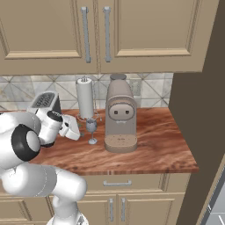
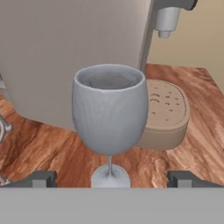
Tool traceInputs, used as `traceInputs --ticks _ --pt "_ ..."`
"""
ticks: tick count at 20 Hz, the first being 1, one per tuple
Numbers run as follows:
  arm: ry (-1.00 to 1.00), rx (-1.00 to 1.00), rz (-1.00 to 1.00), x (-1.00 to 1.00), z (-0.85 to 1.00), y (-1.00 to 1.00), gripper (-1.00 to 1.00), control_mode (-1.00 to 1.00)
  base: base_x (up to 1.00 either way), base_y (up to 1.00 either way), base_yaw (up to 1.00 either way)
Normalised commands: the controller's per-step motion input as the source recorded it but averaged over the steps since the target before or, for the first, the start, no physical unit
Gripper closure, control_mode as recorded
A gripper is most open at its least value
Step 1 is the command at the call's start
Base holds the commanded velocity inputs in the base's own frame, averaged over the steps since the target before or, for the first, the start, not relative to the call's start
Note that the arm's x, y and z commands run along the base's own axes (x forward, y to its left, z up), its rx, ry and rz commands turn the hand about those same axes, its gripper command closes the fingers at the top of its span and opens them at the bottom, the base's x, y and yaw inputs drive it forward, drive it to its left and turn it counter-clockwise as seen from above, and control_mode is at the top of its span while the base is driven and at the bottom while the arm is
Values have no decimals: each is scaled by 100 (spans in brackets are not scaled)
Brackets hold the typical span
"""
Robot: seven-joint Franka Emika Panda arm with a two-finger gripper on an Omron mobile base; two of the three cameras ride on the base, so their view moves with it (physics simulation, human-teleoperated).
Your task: Retrieve the wine glasses from the counter and place one next to each plate.
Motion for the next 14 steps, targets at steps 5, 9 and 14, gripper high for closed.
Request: traceInputs --ticks 5,9,14 --pt "0 -4 -8 0 -6 0 -100 -100 0 0 0" --pt "0 -1 -13 0 -7 0 -100 -100 0 0 0" --pt "3 0 -9 0 -3 -8 -100 -100 0 0 0"
